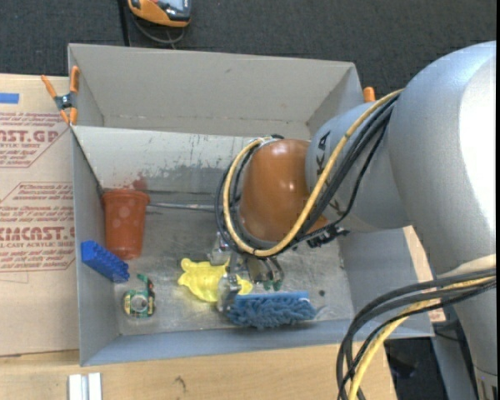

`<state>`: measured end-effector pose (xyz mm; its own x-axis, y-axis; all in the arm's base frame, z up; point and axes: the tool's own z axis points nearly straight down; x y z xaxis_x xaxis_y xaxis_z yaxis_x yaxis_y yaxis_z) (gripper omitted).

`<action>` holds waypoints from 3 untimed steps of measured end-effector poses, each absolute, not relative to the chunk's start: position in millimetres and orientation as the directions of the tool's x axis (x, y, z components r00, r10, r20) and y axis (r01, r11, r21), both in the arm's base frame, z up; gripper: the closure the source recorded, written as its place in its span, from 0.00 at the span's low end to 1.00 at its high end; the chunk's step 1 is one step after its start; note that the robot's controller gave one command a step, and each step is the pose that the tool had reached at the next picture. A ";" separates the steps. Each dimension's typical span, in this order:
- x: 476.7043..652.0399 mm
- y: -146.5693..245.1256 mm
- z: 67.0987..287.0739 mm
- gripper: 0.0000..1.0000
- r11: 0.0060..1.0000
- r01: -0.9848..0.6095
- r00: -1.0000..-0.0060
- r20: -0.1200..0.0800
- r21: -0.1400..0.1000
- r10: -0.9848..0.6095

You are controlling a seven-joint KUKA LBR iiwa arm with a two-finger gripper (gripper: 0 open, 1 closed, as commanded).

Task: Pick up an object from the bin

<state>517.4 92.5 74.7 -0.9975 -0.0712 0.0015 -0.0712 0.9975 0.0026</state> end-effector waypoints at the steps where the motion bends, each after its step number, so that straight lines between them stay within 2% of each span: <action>1: 516.0 92.2 86.7 1.00 0.997 -0.072 -0.997 0.006 0.001 -0.072; 2: 517.1 92.5 101.9 1.00 0.997 -0.071 -0.997 0.000 0.001 -0.071; 3: 517.8 92.8 107.7 1.00 0.997 -0.072 -0.997 -0.004 0.002 -0.072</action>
Offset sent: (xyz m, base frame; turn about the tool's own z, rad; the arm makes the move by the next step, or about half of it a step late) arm -0.0002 -0.0001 0.0342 0.0000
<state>517.8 92.8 107.7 -0.9974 -0.0719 -0.0038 -0.0719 0.9974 0.0016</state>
